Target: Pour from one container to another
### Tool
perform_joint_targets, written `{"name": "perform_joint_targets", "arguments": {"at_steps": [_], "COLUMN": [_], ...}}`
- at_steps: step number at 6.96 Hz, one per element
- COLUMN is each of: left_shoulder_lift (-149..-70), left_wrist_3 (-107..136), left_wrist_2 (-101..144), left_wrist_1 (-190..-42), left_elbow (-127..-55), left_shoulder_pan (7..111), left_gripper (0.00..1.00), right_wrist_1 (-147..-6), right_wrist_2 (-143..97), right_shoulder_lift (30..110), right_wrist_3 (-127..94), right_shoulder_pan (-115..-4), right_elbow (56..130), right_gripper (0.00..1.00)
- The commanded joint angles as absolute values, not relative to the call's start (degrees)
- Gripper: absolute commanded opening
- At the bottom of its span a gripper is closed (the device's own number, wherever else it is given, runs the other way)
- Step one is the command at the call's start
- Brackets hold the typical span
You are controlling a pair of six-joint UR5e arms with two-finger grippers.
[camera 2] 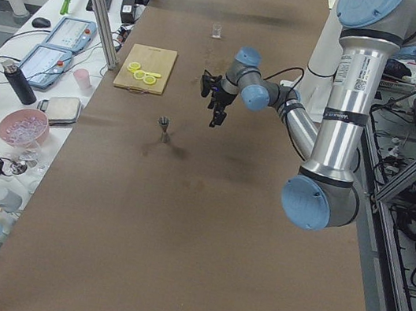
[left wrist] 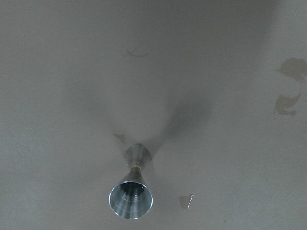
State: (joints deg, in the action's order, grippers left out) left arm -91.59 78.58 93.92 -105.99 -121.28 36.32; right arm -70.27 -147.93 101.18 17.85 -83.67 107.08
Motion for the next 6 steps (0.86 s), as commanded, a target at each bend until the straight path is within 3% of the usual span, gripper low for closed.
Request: {"name": "perform_joint_targets", "arguments": {"at_steps": [1, 3, 6], "left_shoulder_lift": [-89.3, -93.8, -96.4], "left_wrist_3": [78.6, 78.7, 78.8], "left_wrist_2": [85.3, 74.6, 63.2], "left_wrist_1": [-116.5, -116.8, -127.0], "left_elbow": [-115.4, -110.5, -101.7], "left_shoulder_pan": [33.5, 27.0, 26.5], "left_gripper": [0.99, 0.99, 0.98], "right_wrist_1": [-58.7, -51.1, -41.4], "right_wrist_2": [-148.6, -153.2, -161.3], "right_shoulder_lift": [102.7, 102.2, 100.0], "right_wrist_3": [21.7, 21.4, 21.1], "right_shoulder_pan": [-83.1, -83.0, -83.0], "right_elbow": [105.7, 100.0, 91.0], "right_gripper": [1.00, 1.00, 1.00]}}
